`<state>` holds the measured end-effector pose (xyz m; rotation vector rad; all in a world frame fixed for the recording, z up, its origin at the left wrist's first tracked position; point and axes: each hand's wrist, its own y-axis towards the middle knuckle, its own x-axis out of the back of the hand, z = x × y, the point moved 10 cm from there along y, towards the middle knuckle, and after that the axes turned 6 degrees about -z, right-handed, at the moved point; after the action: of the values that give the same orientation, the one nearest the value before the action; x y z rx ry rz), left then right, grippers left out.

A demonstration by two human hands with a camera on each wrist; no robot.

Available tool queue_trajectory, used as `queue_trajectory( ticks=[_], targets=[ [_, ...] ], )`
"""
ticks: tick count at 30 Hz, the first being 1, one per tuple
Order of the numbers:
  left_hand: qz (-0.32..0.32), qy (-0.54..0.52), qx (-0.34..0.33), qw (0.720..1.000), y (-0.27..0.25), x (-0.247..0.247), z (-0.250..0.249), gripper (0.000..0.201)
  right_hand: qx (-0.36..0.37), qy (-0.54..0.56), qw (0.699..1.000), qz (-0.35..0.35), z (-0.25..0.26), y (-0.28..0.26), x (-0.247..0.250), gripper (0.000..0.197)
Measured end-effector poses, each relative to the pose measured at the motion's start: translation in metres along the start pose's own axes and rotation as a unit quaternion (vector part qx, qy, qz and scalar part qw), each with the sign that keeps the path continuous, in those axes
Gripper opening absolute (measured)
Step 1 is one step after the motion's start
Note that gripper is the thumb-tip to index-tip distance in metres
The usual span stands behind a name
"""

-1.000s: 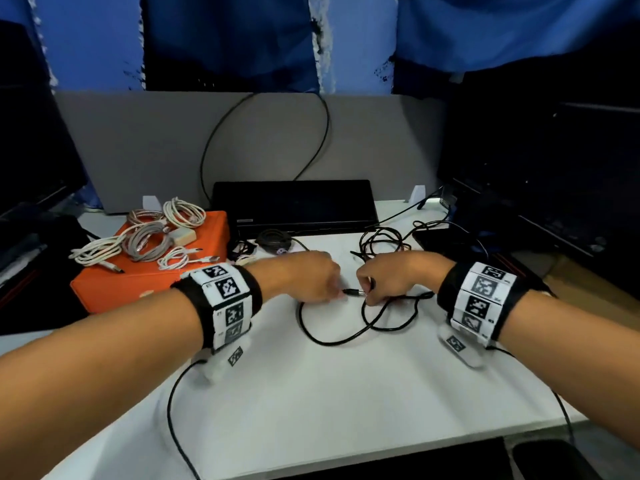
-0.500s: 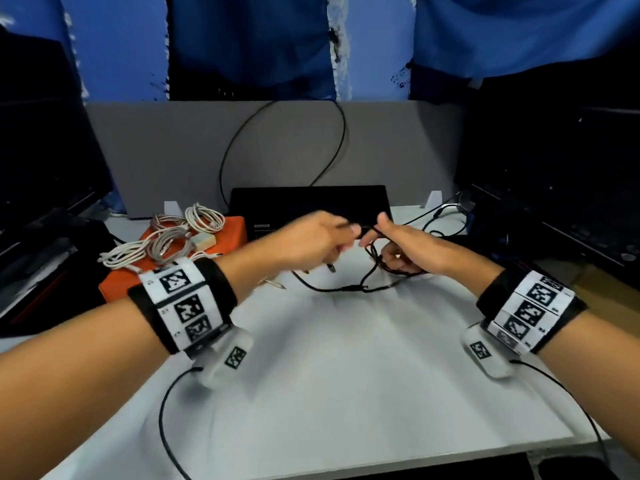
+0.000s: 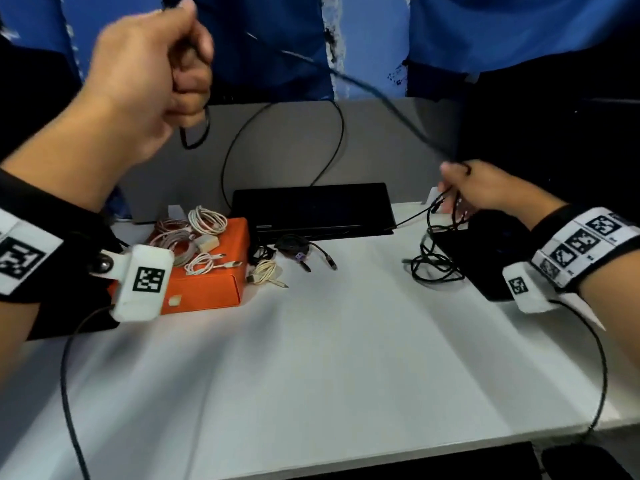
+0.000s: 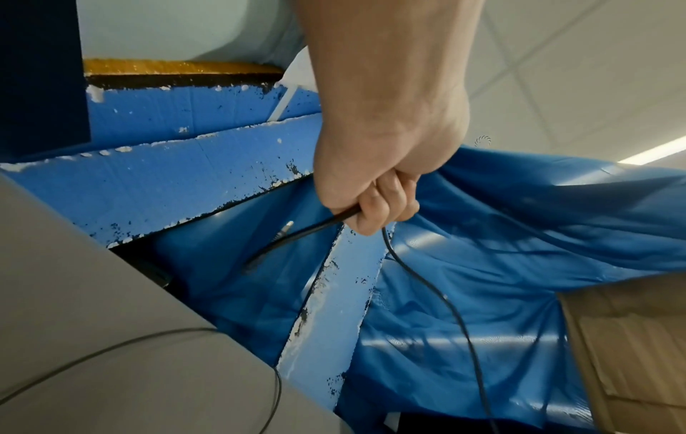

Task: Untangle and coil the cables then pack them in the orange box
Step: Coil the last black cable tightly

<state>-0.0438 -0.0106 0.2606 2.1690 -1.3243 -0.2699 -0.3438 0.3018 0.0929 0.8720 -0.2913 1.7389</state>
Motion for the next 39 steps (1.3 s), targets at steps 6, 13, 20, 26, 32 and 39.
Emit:
queue_trajectory(
  ticks=[6, 13, 20, 26, 32, 39],
  targets=[
    [0.114, 0.201, 0.069, 0.971, -0.006, -0.064, 0.036, 0.038, 0.056, 0.068, 0.994, -0.066, 0.127, -0.007, 0.042, 0.08],
    [0.217, 0.339, 0.035, 0.915, -0.009, -0.173, 0.073, 0.055, 0.198, -0.011, 0.977, -0.081, 0.254, -0.06, 0.025, 0.082],
    [0.191, 0.19, 0.072, 0.96, 0.004, -0.167, 0.072, 0.035, 0.257, -0.157, 0.95, -0.083, 0.238, -0.061, 0.019, 0.073],
    [0.125, 0.053, 0.039, 0.99, 0.017, -0.138, 0.032, 0.039, 0.172, 0.132, 0.976, 0.027, 0.161, -0.076, -0.034, 0.106],
    [0.094, 0.099, -0.02, 0.99, 0.015, -0.117, -0.007, 0.039, 0.133, 0.117, 0.957, 0.229, 0.118, -0.096, -0.106, 0.024],
    [-0.094, 0.022, -0.152, 0.984, 0.02, -0.022, -0.05, 0.025, 0.017, 0.234, 0.97, 0.055, 0.041, -0.049, -0.024, 0.035]
  ],
)
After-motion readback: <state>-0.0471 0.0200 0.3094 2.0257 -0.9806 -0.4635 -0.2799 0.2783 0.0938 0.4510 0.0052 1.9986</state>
